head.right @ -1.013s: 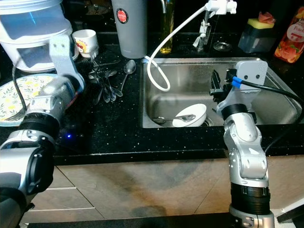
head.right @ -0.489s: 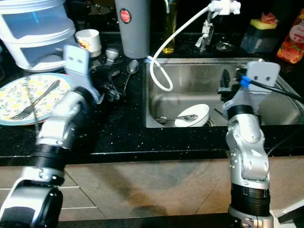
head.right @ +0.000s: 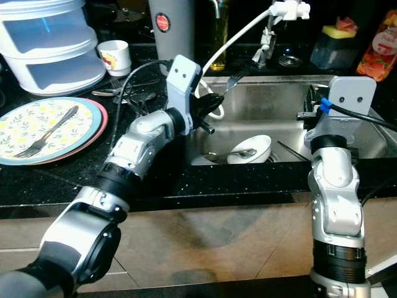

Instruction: Kitchen organization

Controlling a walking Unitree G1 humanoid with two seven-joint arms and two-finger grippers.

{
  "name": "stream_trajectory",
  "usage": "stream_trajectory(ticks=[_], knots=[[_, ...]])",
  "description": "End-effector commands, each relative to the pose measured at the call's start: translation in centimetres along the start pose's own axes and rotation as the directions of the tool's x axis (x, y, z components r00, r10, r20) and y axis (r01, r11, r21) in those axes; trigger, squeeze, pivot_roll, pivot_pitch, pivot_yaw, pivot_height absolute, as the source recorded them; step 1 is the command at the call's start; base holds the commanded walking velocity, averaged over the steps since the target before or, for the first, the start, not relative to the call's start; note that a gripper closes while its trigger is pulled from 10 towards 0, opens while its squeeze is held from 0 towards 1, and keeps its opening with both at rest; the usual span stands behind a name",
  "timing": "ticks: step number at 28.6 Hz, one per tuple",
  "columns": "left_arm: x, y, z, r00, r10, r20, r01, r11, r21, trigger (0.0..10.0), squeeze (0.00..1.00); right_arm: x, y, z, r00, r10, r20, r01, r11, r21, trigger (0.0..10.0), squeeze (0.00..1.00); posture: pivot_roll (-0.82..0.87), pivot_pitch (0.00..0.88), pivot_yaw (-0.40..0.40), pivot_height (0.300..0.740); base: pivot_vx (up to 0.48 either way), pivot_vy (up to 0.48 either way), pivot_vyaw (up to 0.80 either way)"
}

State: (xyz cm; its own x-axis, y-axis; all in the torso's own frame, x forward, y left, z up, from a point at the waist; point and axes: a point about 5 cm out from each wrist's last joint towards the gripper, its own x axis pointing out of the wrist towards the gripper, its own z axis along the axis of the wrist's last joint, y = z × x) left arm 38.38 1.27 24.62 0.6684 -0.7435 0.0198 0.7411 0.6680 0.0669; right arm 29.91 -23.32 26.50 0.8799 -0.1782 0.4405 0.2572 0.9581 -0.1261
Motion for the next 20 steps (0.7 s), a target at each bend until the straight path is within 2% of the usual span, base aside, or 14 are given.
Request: stream_trajectory(ticks=[1, 3, 6, 7, 8, 11, 15, 16, 17, 18, 19, 20], knots=[[0.9, -1.2, -0.9, 0.998, -0.02, -0.058, 0.019, 1.0, -0.019, 10.0, 0.0, -0.1, 0.1, -0.4, 1.0, 0.013, -0.016, -0.013, 1.0, -0.001, 10.0, 0.0, -0.03, 0.043, 0.041, 0.74, 0.0, 0.0, 0.0], [1.6, -2.2, -1.8, 0.994, -0.04, -0.097, 0.034, 0.997, -0.062, 10.0, 0.0, -0.1, 0.5, -0.2, 0.999, 0.036, -0.005, -0.036, 0.999, 0.009, 10.0, 0.0, -0.03, 0.043, 0.044, 0.74, 0.0, 0.0, 0.0], [1.8, -2.5, -1.9, 0.994, -0.048, -0.095, 0.041, 0.997, -0.072, 10.0, 0.02, -0.1, 0.9, 0.0, 0.998, 0.056, 0.006, -0.056, 0.998, 0.033, 10.0, 0.0, -0.04, 0.045, 0.051, 0.74, 0.0, 0.0, 0.0], [2.0, -2.9, -2.1, 0.993, -0.061, -0.097, 0.054, 0.996, -0.076, 10.0, 0.08, -0.2, 1.3, 0.3, 0.997, 0.077, 0.019, -0.078, 0.995, 0.054, 10.0, 0.0, -0.04, 0.045, 0.053, 0.74, 0.0, 0.0, 0.0], [2.1, -3.3, -2.2, 0.993, -0.087, -0.085, 0.08, 0.994, -0.076, 10.0, 1.0, -0.3, 1.7, 0.5, 0.995, 0.094, 0.028, -0.096, 0.993, 0.07, 10.0, 0.0, -0.04, 0.047, 0.054, 0.74, 0.0, 0.0, 0.0], [2.2, -3.7, -2.3, 0.991, -0.114, -0.076, 0.11, 0.992, -0.057, 10.0, 1.0, -0.4, 2.1, 0.6, 0.993, 0.109, 0.034, -0.111, 0.99, 0.085, 10.0, 0.0, -0.04, 0.05, 0.053, 0.74, 0.0, 0.0, 0.0], [2.1, -3.3, -1.2, 0.997, -0.076, 0.033, 0.077, 0.997, -0.013, 10.0, 1.0, -0.5, 2.6, 0.5, 0.992, 0.121, 0.033, -0.124, 0.987, 0.104, 10.0, 0.0, -0.03, 0.054, 0.048, 0.74, 0.0, 0.0, 0.0], [2.0, -3.1, -0.9, 0.996, -0.065, 0.065, 0.065, 0.998, -0.003, 10.0, 0.22, -0.5, 2.7, 0.5, 0.991, 0.126, 0.034, -0.129, 0.986, 0.108, 10.0, 0.0, -0.03, 0.054, 0.048, 0.74, 0.0, 0.0, 0.0], [2.0, -3.1, -0.9, 0.996, -0.065, 0.065, 0.065, 0.998, -0.003, 10.0, 0.22, -0.5, 2.7, 0.5, 0.991, 0.126, 0.034, -0.129, 0.986, 0.108, 10.0, 0.0, -0.03, 0.054, 0.048, 0.74, 0.0, 0.0, 0.0], [1.5, -2.5, -0.1, 0.992, -0.035, 0.122, 0.034, 0.999, 0.017, 10.0, 0.0, -0.5, 2.9, 0.6, 0.99, 0.137, 0.038, -0.14, 0.984, 0.114, 10.0, 0.0, -0.03, 0.055, 0.043, 0.74, 0.0, 0.0, 0.0], [1.5, -2.5, -0.1, 0.992, -0.035, 0.122, 0.034, 0.999, 0.017, 10.0, 0.0, -0.5, 2.9, 0.6, 0.99, 0.137, 0.038, -0.14, 0.984, 0.114, 10.0, 0.0, -0.03, 0.055, 0.043, 0.74, 0.0, 0.0, 0.0], [0.4, -1.2, 0.9, 0.985, 0.018, 0.171, -0.026, 0.999, 0.042, 10.0, 0.0, -0.5, 3.2, 0.8, 0.987, 0.156, 0.048, -0.16, 0.98, 0.118, 10.0, 0.0, -0.03, 0.058, 0.042, 0.74, 0.0, 0.0, 0.0]])
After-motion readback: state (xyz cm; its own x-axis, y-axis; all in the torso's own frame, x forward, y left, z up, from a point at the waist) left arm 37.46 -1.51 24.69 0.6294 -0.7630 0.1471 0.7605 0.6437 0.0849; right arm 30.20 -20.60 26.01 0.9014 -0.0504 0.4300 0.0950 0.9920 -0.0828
